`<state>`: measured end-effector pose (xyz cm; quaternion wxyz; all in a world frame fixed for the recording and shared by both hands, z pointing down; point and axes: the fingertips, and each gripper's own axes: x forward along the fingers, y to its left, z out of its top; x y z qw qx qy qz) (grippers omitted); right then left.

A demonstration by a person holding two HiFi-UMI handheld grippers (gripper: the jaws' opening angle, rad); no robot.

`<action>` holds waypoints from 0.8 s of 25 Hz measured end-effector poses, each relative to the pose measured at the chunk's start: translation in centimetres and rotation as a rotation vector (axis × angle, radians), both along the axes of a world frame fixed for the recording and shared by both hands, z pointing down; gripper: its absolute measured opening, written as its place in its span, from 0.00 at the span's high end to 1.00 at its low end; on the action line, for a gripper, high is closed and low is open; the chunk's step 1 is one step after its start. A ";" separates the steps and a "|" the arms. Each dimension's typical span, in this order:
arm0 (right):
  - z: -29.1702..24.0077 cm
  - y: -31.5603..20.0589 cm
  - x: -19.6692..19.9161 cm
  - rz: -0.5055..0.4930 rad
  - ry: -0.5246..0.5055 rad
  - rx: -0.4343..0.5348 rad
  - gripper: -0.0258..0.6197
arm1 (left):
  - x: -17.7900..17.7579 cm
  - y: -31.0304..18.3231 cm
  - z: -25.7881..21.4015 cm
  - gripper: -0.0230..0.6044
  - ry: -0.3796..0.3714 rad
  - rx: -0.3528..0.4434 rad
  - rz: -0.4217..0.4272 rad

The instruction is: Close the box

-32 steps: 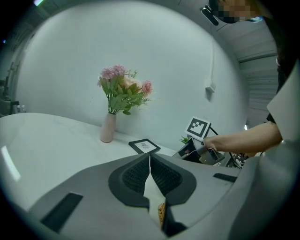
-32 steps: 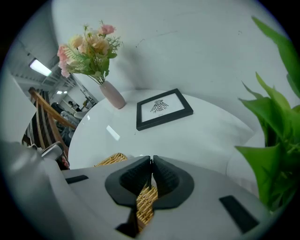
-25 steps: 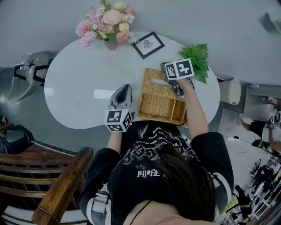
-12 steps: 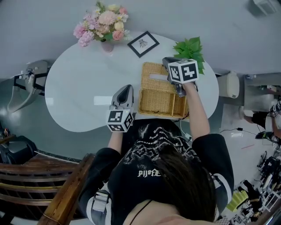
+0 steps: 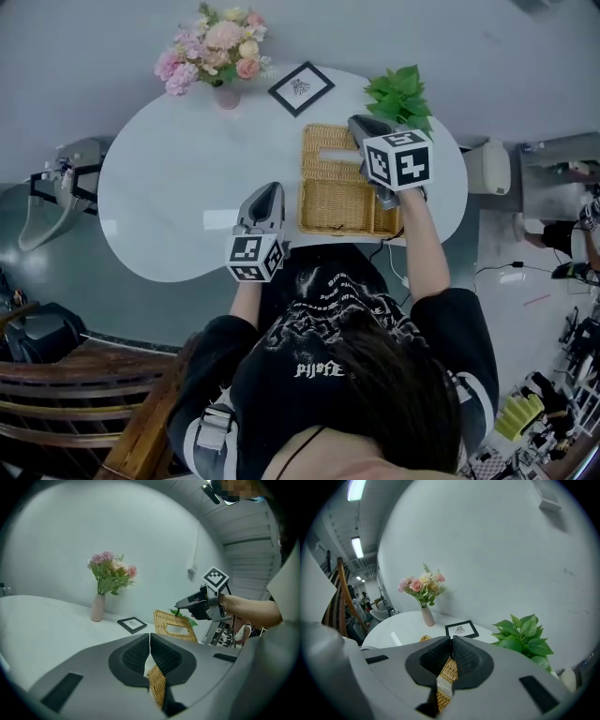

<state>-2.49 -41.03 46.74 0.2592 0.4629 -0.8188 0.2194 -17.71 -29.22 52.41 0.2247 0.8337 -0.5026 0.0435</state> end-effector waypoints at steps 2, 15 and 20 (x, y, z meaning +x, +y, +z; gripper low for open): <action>-0.6 0.7 0.0 -0.002 -0.001 0.020 0.90 | -0.1 0.3 0.0 0.92 0.001 0.002 -0.001; -3.5 5.0 -0.1 -0.080 -0.019 0.078 0.90 | 1.1 1.9 -0.4 0.92 -0.013 0.015 -0.032; -4.4 7.5 -0.1 -0.116 -0.041 0.102 0.90 | 2.0 4.3 -0.9 0.92 -0.026 0.019 -0.061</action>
